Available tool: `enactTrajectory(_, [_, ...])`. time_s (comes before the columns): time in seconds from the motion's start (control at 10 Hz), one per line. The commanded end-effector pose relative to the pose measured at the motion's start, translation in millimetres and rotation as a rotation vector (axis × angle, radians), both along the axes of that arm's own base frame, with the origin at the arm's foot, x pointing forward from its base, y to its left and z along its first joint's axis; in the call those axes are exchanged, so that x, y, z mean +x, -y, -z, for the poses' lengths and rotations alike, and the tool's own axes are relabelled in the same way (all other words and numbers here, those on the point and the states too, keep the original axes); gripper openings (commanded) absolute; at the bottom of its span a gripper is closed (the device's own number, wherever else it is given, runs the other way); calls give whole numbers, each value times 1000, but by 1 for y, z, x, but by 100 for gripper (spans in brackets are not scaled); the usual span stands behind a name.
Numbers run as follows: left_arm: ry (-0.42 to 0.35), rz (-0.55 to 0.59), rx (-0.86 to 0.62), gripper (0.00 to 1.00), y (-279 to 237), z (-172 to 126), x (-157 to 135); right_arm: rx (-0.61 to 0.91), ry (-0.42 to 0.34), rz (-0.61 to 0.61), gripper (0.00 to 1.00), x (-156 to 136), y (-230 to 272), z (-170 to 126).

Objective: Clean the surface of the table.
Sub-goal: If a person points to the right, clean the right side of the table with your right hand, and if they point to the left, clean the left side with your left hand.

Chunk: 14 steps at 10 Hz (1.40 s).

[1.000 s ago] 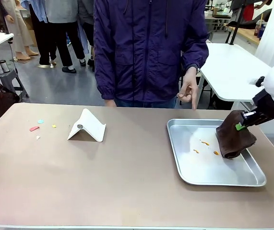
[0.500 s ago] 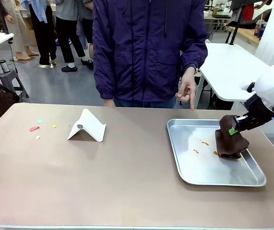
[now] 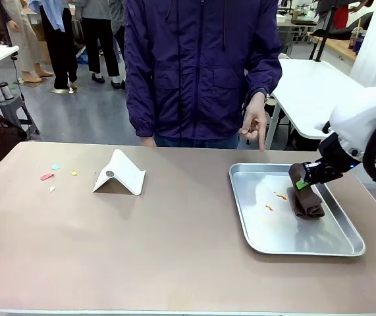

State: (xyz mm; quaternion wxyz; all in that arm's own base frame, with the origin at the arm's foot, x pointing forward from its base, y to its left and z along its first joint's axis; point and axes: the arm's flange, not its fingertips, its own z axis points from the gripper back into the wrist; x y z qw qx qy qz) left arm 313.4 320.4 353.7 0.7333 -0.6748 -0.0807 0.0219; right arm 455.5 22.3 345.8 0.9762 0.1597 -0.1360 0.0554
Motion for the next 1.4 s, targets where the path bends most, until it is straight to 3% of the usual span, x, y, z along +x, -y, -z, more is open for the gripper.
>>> enactTrajectory(0.0, [-6,8,6,9,1,-5,-4,63,-14,-3,8,14,-10,14])
enactTrajectory(0.5, [-6,8,6,9,1,-5,-4,129,-76,-32,8,20,-49,37])
enactTrajectory(0.9, [-6,8,6,9,1,-5,-4,247,-85,-74,8,10,-82,37])
enactTrajectory(1.3, [-6,8,6,9,1,-5,-4,244,-101,-113,8,-1,-106,29])
